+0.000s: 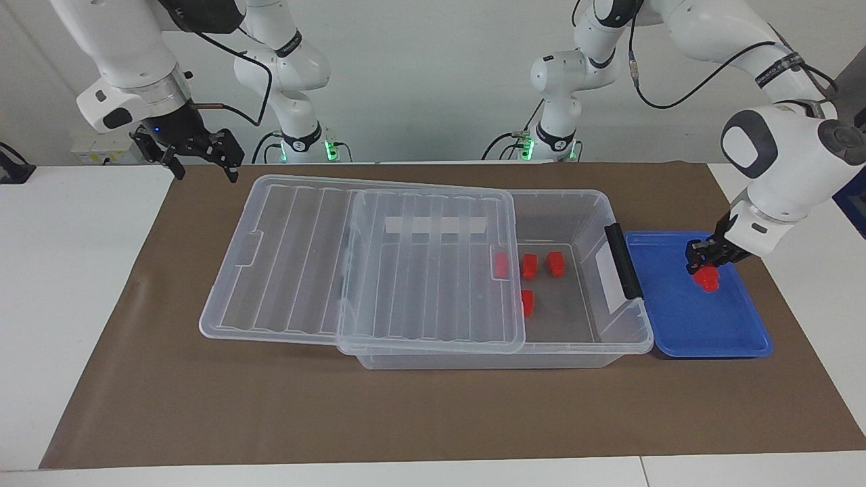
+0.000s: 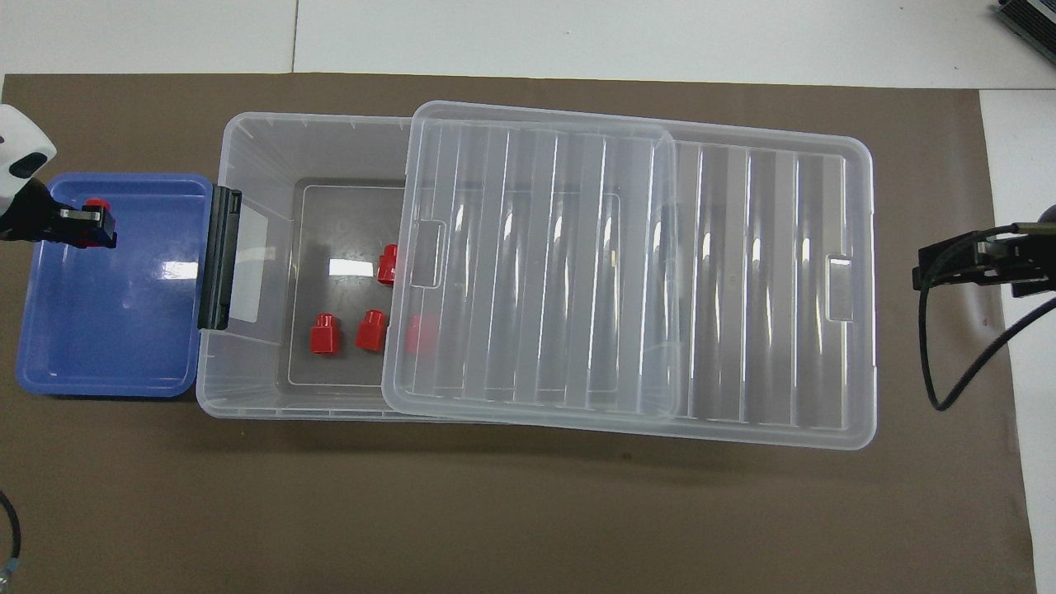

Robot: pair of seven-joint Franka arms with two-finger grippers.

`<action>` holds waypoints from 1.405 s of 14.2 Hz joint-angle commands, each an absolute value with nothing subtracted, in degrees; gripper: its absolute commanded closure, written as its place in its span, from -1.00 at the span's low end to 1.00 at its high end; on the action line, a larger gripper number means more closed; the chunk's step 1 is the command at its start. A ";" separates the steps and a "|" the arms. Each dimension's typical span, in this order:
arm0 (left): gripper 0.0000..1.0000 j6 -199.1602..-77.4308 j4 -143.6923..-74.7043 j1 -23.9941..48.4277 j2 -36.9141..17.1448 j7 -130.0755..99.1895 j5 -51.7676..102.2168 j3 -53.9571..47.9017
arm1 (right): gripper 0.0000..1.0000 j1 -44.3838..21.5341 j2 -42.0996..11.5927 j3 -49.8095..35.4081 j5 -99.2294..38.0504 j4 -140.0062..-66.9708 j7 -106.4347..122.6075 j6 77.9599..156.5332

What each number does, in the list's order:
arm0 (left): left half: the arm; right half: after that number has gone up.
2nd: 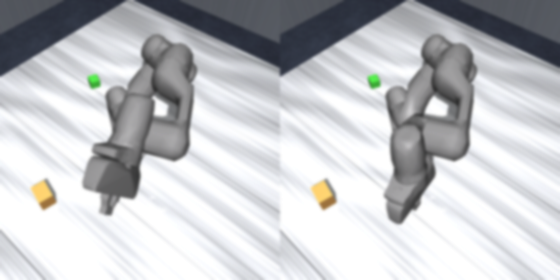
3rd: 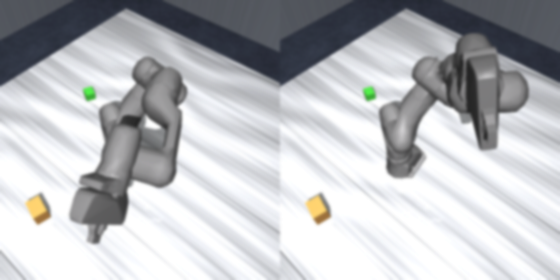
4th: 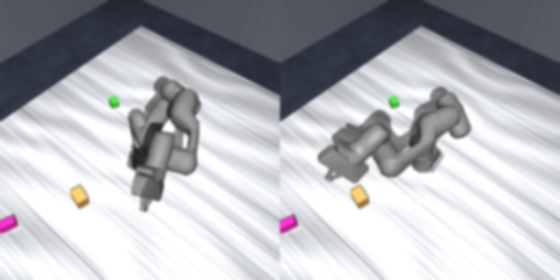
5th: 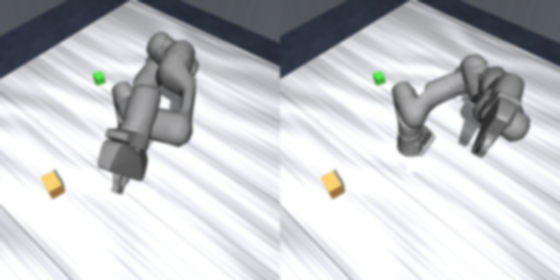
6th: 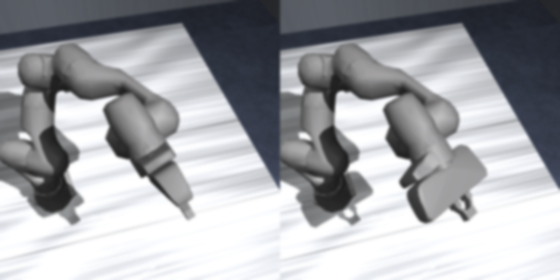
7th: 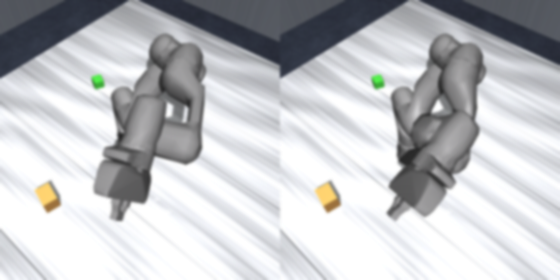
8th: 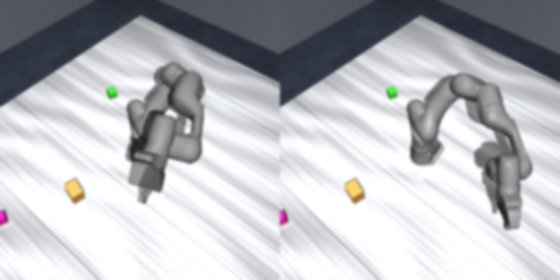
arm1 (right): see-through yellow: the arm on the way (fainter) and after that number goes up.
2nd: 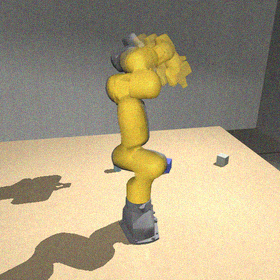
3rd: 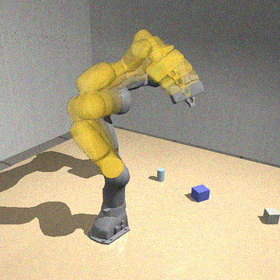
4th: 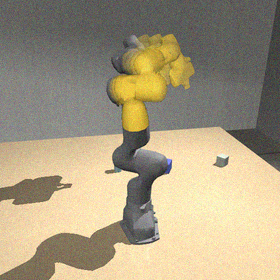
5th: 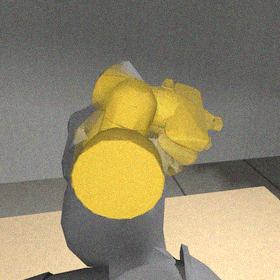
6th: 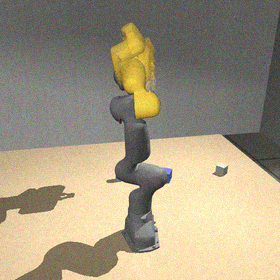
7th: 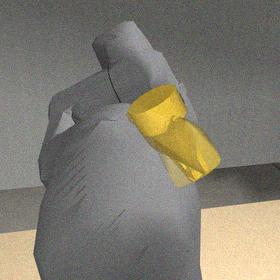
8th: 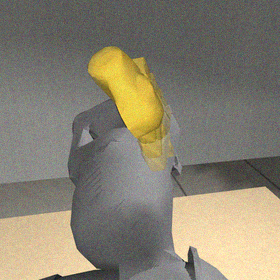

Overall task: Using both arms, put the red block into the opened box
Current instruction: 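Lift the red block with the left gripper and carry it into the box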

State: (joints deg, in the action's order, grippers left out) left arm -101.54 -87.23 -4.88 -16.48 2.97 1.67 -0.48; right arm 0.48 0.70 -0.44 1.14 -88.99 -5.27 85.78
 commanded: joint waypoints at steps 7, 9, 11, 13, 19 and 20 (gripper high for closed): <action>1.00 -104.03 -84.09 5.69 -15.47 -29.41 0.36 -10.37 | -1.00 0.79 1.14 -0.79 0.97 -89.56 -5.80 85.52; 1.00 -112.63 -93.20 7.20 -12.32 -31.90 0.09 -10.37 | -1.00 0.88 1.14 -0.70 0.79 -89.56 -5.80 85.52; 1.00 -121.69 -102.62 7.47 -9.68 -31.47 -2.18 -10.46 | -1.00 0.62 1.14 -0.70 0.62 -89.56 -5.89 85.87; 1.00 -123.05 -104.50 6.77 -9.58 -27.80 -3.60 -10.46 | -1.00 0.53 1.14 -0.79 0.61 -89.56 -5.80 85.96; 1.00 -135.60 -112.32 6.42 -12.12 -26.10 -4.57 -10.11 | -1.00 0.53 1.14 -0.79 0.53 -89.56 -5.89 85.96; 1.00 -136.75 -112.59 6.42 -13.17 -26.10 -4.57 -9.93 | -1.00 0.53 1.14 -0.70 0.53 -89.56 -5.89 85.96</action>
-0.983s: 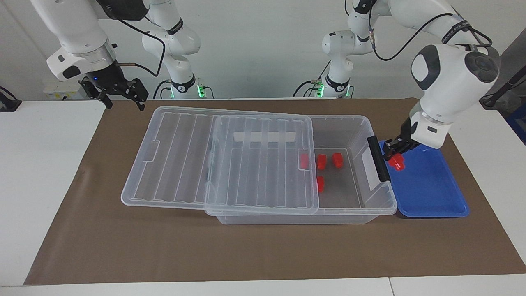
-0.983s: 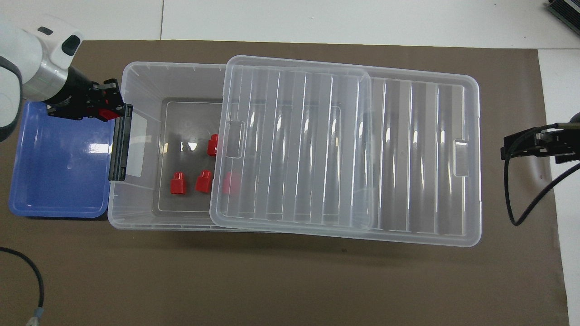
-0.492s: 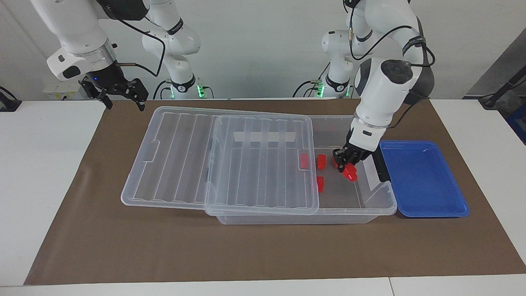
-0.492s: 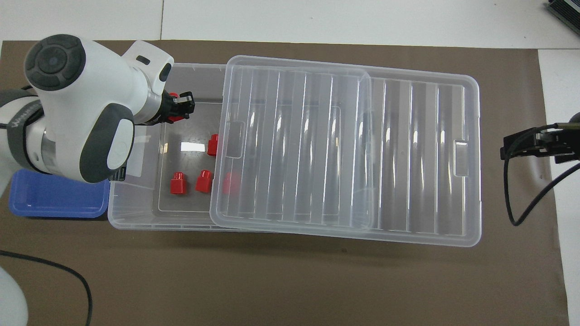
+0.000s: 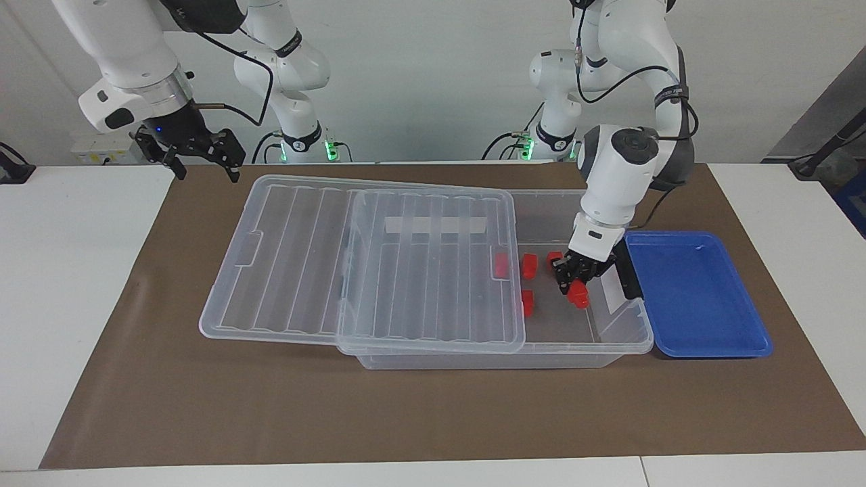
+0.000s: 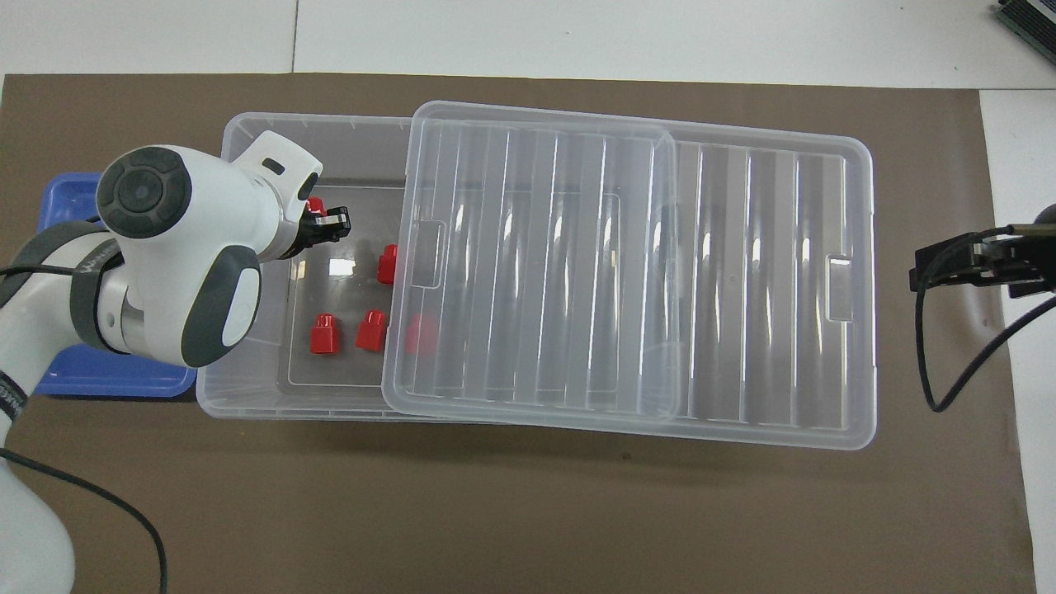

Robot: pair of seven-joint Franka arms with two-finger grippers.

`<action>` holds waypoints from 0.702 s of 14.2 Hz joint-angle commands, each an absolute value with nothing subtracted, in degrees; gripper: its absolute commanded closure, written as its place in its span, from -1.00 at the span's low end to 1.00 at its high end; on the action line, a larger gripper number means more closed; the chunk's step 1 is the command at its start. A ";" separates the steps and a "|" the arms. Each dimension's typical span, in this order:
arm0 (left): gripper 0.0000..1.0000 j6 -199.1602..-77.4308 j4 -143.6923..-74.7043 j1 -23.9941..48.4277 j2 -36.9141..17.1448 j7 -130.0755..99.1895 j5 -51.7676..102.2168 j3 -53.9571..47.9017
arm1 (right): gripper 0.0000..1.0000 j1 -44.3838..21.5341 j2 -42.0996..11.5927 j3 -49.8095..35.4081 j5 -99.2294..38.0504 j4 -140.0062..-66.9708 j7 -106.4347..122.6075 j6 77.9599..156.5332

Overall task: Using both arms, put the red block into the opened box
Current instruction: 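Lift the red block with the left gripper and carry it into the box, then lower the block and open the left gripper while the right gripper reaches the lid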

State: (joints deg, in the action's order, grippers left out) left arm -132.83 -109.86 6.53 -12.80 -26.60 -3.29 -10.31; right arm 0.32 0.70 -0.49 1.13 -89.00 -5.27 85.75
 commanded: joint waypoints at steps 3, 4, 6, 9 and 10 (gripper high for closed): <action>1.00 -138.16 -112.59 6.33 -15.63 -26.36 -7.82 -9.93 | -1.00 0.53 1.14 -0.70 0.53 -89.56 -5.89 85.96; 1.00 -140.25 -112.59 6.24 -17.04 -26.45 -7.82 -9.84 | -1.00 0.53 1.14 -0.70 0.53 -89.56 -5.89 85.96; 1.00 -142.64 -112.59 6.33 -18.63 -27.15 -7.91 -9.76 | -1.00 0.53 1.14 -0.70 0.53 -89.56 -5.89 85.96; 1.00 -142.82 -112.59 6.24 -18.98 -27.25 -8.00 -9.67 | -1.00 0.53 1.14 -0.70 0.53 -89.56 -5.89 85.96; 1.00 -143.43 -112.59 6.24 -19.33 -27.25 -8.00 -9.67 | -1.00 0.53 1.14 -0.70 0.53 -89.56 -5.89 85.96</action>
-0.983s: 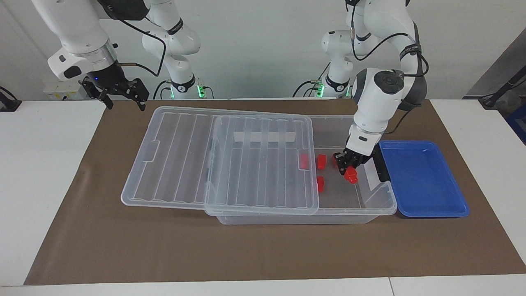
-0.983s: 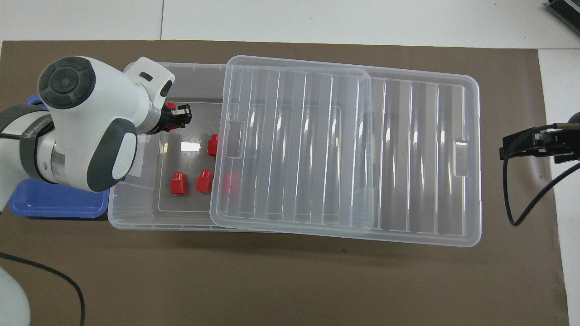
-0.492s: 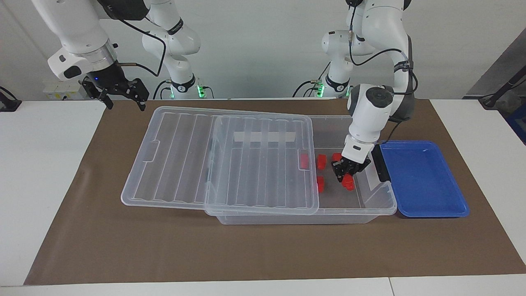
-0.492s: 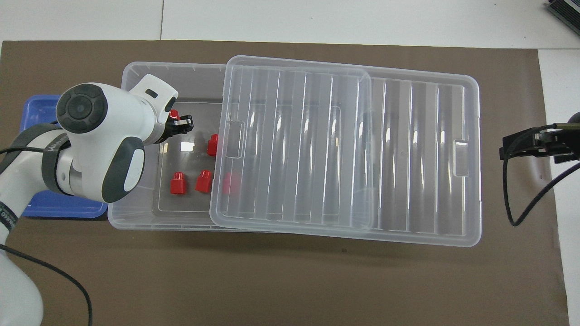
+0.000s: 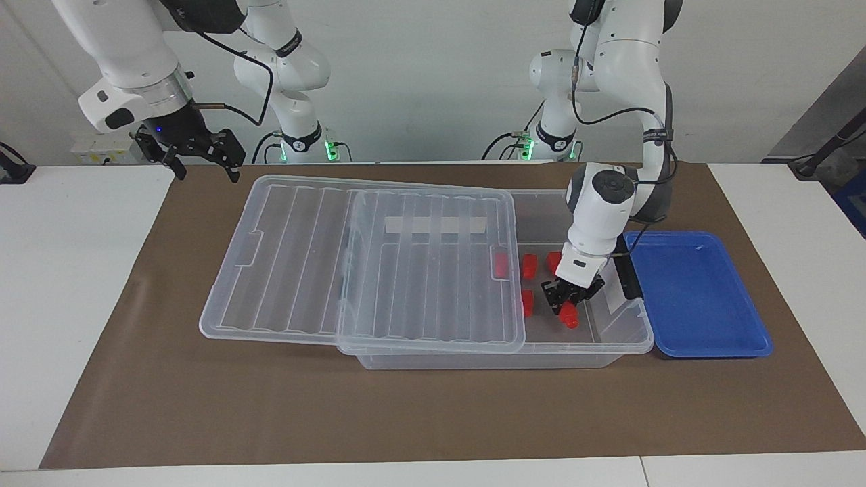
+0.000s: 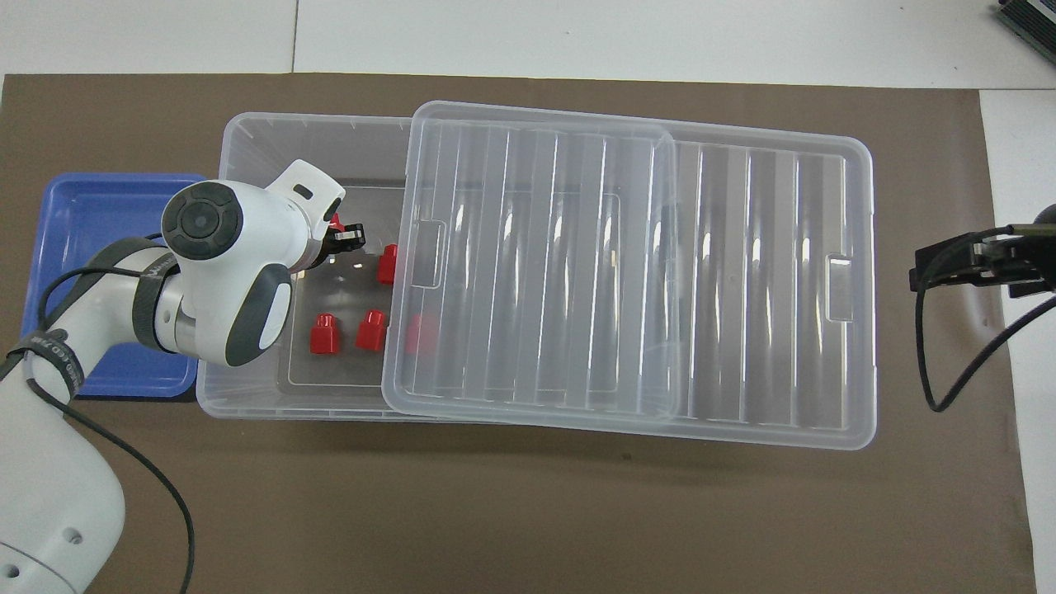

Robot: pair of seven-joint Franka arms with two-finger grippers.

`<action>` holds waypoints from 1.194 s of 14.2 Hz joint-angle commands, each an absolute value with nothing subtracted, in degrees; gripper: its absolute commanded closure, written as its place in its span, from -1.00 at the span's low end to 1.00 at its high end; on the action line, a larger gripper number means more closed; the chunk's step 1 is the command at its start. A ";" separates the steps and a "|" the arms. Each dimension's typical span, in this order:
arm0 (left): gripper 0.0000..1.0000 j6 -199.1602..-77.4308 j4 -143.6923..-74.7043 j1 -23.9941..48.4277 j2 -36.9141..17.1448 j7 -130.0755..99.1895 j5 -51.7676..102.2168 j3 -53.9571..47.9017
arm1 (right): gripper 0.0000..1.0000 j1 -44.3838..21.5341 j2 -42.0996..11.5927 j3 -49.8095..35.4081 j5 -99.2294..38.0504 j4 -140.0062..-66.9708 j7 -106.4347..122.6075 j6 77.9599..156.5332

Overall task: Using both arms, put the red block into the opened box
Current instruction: 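Lower the block and open the left gripper while the right gripper reaches the lid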

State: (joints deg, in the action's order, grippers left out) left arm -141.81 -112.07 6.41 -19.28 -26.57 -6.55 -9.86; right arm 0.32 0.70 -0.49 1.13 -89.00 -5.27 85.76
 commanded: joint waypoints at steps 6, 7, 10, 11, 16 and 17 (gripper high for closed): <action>1.00 -147.12 -112.68 6.24 -21.70 -27.25 -8.17 -8.88 | -1.00 0.53 1.14 -0.70 0.53 -89.65 -5.89 85.96; 1.00 -147.82 -113.11 6.24 -21.97 -27.25 -8.17 -8.79 | -1.00 0.53 1.14 -0.62 0.53 -89.65 -6.24 85.96; 1.00 -148.62 -113.47 6.24 -22.06 -27.25 -8.17 -8.79 | -1.00 0.53 1.14 -0.53 0.53 -89.65 -6.42 86.04; 1.00 -148.71 -113.55 6.24 -22.06 -27.25 -8.17 -8.79 | -1.00 0.53 1.23 -0.53 0.53 -89.82 -6.42 86.22; -0.27 -148.71 -113.64 6.15 -22.06 -27.25 -8.17 -8.70 | 1.00 0.53 2.81 -0.18 0.53 -94.90 -6.50 94.62; -0.42 -148.71 -113.64 6.15 -22.06 -27.25 -8.17 -8.70 | 1.00 0.61 3.42 0.09 0.53 -97.01 -6.33 97.79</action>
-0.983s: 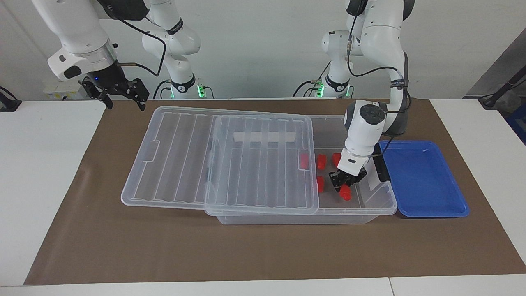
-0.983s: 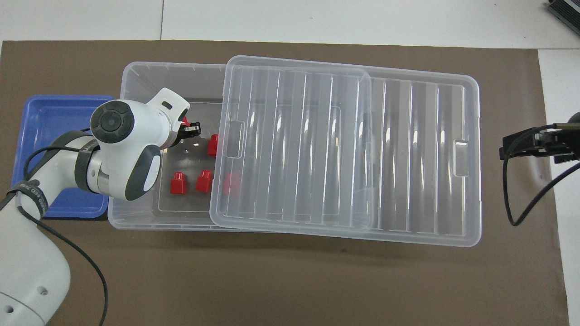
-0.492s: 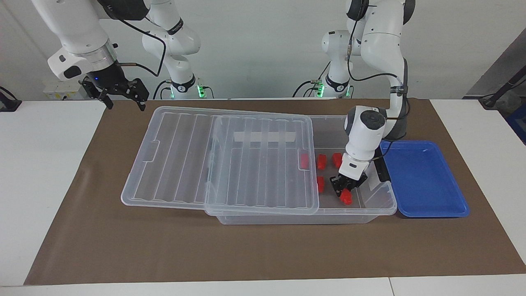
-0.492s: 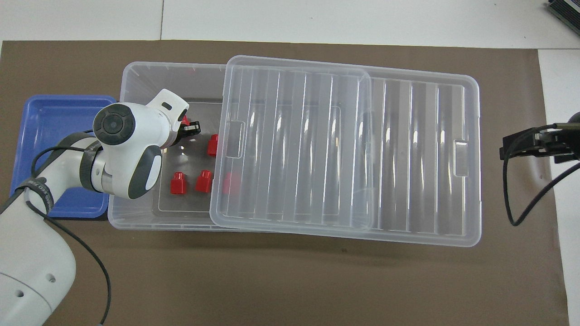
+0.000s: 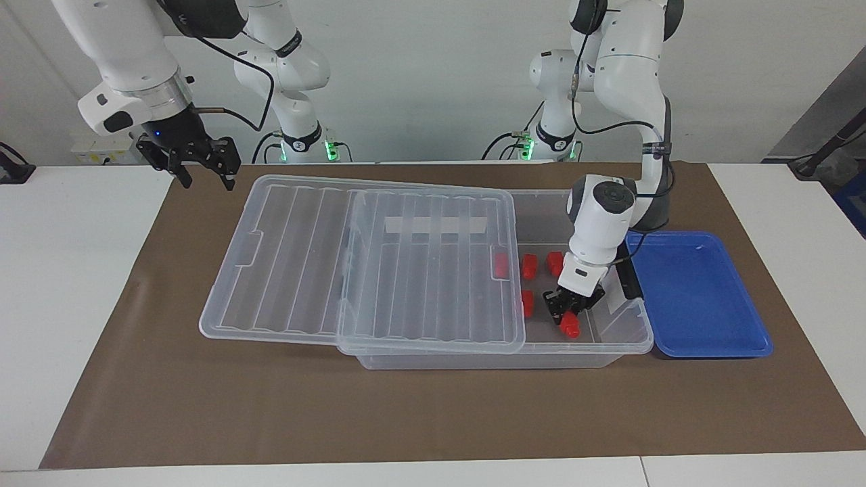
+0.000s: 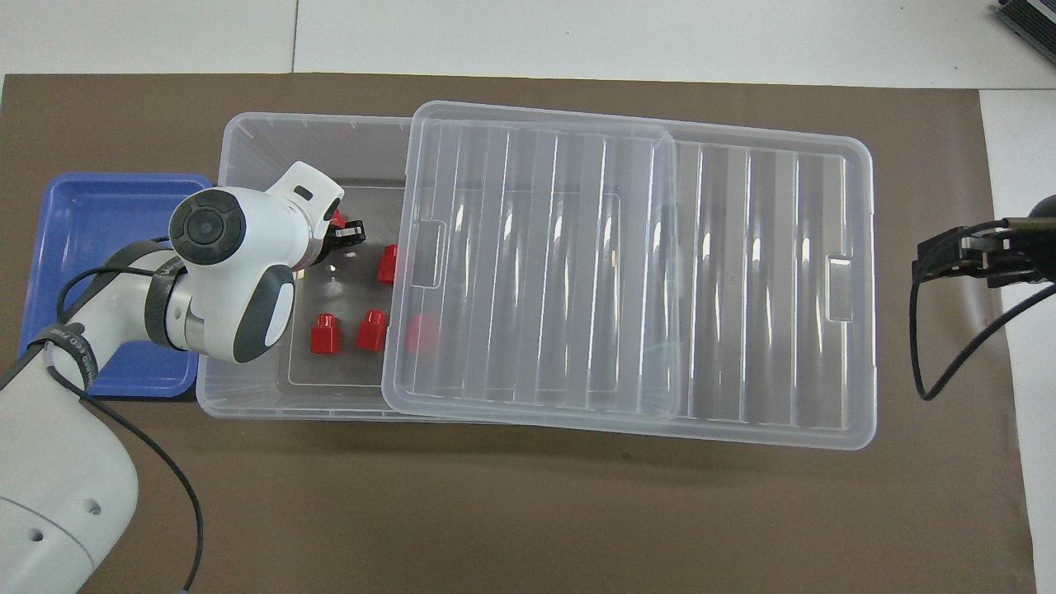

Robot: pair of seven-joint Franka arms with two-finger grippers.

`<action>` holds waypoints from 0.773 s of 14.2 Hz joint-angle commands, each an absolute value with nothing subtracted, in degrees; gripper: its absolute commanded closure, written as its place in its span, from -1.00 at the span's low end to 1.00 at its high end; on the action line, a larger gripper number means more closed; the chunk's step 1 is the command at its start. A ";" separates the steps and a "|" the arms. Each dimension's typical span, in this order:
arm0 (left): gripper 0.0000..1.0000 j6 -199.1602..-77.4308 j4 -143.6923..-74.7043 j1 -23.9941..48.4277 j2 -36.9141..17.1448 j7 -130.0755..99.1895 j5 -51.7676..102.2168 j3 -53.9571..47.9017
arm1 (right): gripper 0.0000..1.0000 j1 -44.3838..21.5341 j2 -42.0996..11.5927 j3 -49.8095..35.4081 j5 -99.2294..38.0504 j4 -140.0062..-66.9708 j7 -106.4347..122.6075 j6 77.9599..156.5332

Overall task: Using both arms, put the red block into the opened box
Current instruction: 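Lower the block and open the left gripper while the right gripper reaches the lid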

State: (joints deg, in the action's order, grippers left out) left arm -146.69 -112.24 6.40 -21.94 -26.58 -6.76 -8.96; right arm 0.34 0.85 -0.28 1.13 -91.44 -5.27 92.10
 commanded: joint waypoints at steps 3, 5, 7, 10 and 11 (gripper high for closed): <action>-0.45 -148.19 -113.21 6.07 -22.15 -27.25 -8.17 -8.70 | 1.00 0.79 3.43 0.79 0.53 -99.66 -6.15 102.90; -0.49 -147.92 -112.94 6.15 -22.15 -27.25 -8.17 -8.70 | 1.00 1.05 2.47 0.88 0.53 -100.46 -6.24 106.33; -0.49 -147.13 -112.59 6.15 -22.06 -27.33 -8.09 -8.70 | 1.00 1.40 0.54 0.97 0.53 -100.72 -6.15 110.46; -0.49 -140.75 -109.26 6.50 -21.19 -28.12 -8.17 -8.79 | 1.00 1.49 -3.24 2.46 0.53 -100.64 -5.63 116.87; -0.50 -137.41 -107.25 6.59 -20.57 -28.21 -8.09 -8.88 | 1.00 1.58 -4.56 2.46 0.53 -100.46 -5.02 118.55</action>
